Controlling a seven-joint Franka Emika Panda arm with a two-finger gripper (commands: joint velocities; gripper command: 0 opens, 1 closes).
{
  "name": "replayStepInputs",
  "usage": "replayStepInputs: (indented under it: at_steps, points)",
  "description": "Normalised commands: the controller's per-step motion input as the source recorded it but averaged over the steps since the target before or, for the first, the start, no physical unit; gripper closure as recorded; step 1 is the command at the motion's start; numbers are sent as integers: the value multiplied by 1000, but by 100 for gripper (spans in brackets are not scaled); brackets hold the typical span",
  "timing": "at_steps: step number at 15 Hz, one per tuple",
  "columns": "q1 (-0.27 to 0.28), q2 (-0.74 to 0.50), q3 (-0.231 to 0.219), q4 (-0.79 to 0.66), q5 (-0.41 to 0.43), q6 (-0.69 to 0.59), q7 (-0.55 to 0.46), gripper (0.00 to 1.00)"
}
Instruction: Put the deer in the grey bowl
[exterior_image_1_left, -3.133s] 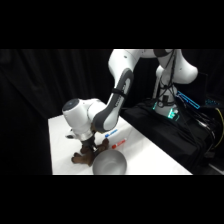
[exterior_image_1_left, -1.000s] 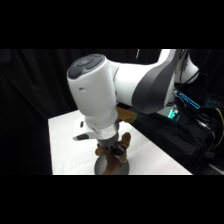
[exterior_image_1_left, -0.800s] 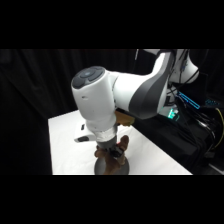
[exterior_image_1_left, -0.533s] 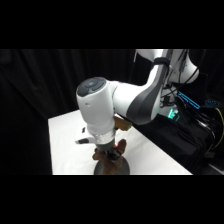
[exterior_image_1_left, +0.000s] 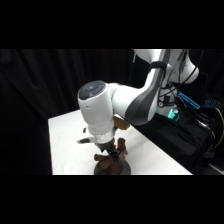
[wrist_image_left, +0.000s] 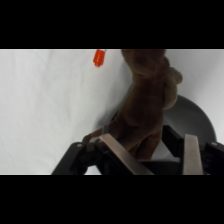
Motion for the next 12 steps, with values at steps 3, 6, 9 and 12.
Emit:
replayStepInputs:
  at_steps: [3,6,9,12]
  points:
    - [-98,-378,88,-123,-61,-293,-307,0]
    - [-129,-447,55,-70,-14,-322,-189,0]
    - [-119,-414,12,-8,-17,-279,-104,0]
    - [-115,-256,-5,60,49,-193,-73,0]
